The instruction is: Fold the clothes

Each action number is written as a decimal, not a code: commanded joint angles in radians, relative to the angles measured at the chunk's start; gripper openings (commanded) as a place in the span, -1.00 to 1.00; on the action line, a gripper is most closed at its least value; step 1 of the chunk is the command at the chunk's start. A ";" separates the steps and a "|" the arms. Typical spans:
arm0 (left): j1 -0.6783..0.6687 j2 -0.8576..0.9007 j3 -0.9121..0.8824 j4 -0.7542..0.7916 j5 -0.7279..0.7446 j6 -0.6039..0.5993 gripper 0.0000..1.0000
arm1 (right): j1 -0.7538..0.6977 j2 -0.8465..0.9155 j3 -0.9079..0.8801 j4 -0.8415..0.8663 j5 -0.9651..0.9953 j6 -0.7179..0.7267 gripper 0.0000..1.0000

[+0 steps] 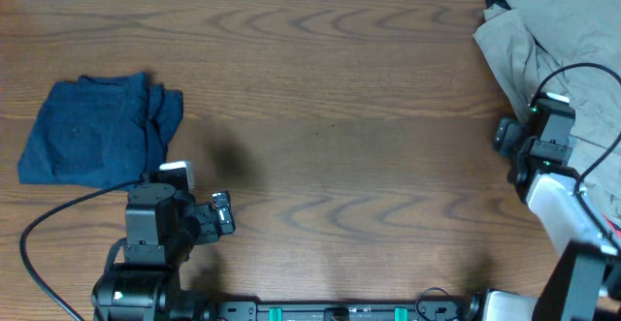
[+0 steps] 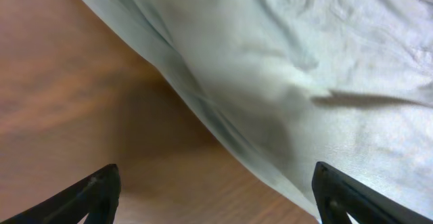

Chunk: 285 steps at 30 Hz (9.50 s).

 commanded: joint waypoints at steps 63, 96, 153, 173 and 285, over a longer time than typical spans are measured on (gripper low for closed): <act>0.004 0.000 0.022 0.056 0.016 -0.121 0.96 | 0.375 -0.174 0.335 -0.542 -0.240 0.196 0.99; -0.454 0.897 0.000 0.829 0.330 -0.356 0.96 | 0.091 -0.132 0.321 -0.962 -0.135 0.461 0.98; -0.329 0.964 0.159 0.719 0.034 -0.401 -0.87 | 0.090 -0.137 0.321 -1.010 -0.187 0.446 0.98; -0.173 0.901 0.154 0.654 0.378 -0.461 0.96 | 0.091 -0.137 0.321 -1.008 -0.187 0.446 0.98; 0.066 1.191 0.236 0.932 -0.116 -0.392 -0.86 | 0.091 -0.137 0.321 -0.977 -0.214 0.446 0.98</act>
